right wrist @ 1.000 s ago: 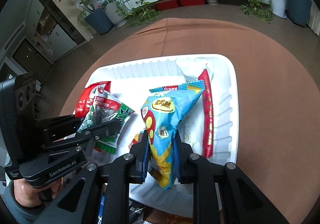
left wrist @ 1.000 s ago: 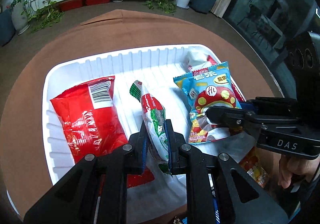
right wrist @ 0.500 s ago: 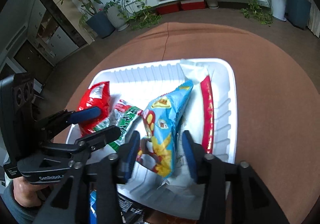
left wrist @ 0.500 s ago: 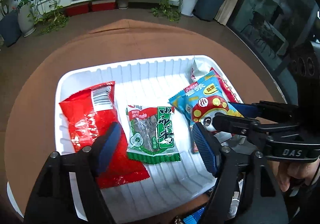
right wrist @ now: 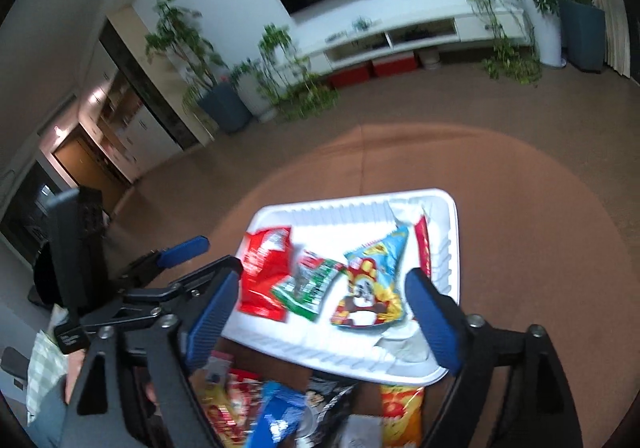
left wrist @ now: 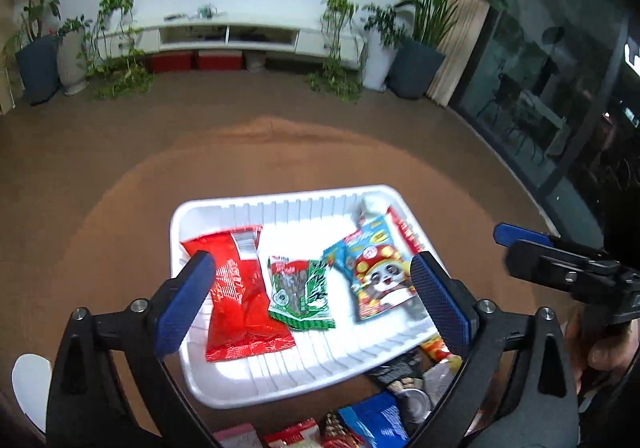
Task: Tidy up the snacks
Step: 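Pull both tools back from the tray over the remaining snacks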
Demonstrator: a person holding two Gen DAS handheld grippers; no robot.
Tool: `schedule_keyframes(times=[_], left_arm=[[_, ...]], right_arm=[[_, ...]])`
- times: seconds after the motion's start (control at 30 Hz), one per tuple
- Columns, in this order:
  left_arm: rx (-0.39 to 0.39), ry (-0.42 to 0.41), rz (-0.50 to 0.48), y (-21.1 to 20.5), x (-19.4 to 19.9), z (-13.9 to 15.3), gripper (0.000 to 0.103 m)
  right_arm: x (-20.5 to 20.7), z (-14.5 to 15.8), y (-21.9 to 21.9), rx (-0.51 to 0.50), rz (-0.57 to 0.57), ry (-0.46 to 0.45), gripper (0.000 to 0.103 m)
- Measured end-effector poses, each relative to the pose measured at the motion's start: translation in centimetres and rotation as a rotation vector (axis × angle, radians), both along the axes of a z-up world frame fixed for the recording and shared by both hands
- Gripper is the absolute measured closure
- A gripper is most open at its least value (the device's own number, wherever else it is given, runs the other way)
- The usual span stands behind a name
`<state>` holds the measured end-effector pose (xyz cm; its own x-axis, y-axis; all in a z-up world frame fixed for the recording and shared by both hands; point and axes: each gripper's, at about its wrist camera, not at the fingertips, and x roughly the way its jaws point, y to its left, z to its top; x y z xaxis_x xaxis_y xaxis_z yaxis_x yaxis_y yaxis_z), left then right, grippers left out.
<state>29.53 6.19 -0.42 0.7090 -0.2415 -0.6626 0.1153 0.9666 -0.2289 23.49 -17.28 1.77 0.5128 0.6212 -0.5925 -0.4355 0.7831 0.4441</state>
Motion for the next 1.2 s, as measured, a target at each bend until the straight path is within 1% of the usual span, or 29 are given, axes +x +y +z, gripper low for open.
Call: schedule_keyframes(times=[0.03, 0.1, 0.13, 0.2, 0.3, 0.43, 0.5, 0.57, 0.7, 0.8, 0.87, 1.03, 1.1, 1.13, 1.17, 1.2], left_arm=[[-0.006, -0.018, 0.002, 0.1, -0.7, 0.8, 0.001], [-0.024, -0.065, 0.005, 0.4, -2.4, 2.5, 0.0], [-0.03, -0.103, 0.001, 0.4, -3.6, 3.4, 0.0], [-0.016, -0.174, 0.003, 0.3, -5.7, 5.1, 0.0], [-0.016, -0.233, 0.007, 0.2, -8.9, 7.0, 0.0], [-0.01, -0.325, 0.011, -0.1, -13.3, 8.7, 0.0], [0.005, -0.373, 0.017, -0.4, -15.6, 9.3, 0.0], [0.014, -0.394, 0.031, -0.5, -17.8, 9.3, 0.0], [0.002, -0.412, 0.052, -0.2, -21.1, 8.9, 0.0], [-0.008, -0.404, 0.056, 0.2, -22.8, 8.5, 0.0], [-0.02, -0.394, 0.068, 0.5, -23.8, 8.1, 0.0], [-0.038, -0.379, 0.091, 1.0, -26.3, 7.1, 0.0], [-0.036, -0.359, 0.115, 1.2, -27.4, 6.4, 0.0], [-0.035, -0.346, 0.125, 1.3, -27.0, 6.0, 0.0], [-0.037, -0.324, 0.14, 1.5, -27.2, 5.6, 0.0], [-0.051, -0.281, 0.153, 1.9, -27.5, 5.1, 0.0]], right_arm=[[-0.8, 0.8, -0.2, 0.019, 0.003, -0.021, 0.008], [-2.4, 2.1, -0.6, 0.055, 0.004, -0.064, 0.006], [-3.1, 2.6, -0.8, 0.073, 0.003, -0.083, 0.005], [-4.9, 4.0, -1.4, 0.109, 0.001, -0.133, 0.003], [-7.1, 5.6, -2.2, 0.17, 0.002, -0.19, 0.001], [-9.5, 6.2, -3.4, 0.289, -0.003, -0.219, 0.0], [-10.5, 6.0, -3.8, 0.346, 0.004, -0.21, 0.0], [-11.1, 5.5, -4.0, 0.378, 0.02, -0.199, 0.0], [-12.7, 4.2, -4.6, 0.438, 0.022, -0.184, 0.0], [-13.9, 3.6, -4.9, 0.45, 0.031, -0.161, 0.0], [-14.8, 3.2, -5.3, 0.463, 0.024, -0.159, 0.0], [-15.9, 1.8, -7.0, 0.499, -0.007, -0.118, 0.0], [-16.3, 1.1, -7.7, 0.501, -0.028, -0.109, 0.0], [-16.5, 0.8, -8.1, 0.499, -0.038, -0.101, 0.0], [-16.6, 0.5, -8.3, 0.5, -0.043, -0.093, 0.0], [-16.7, 0.2, -8.5, 0.497, -0.046, -0.086, 0.0]])
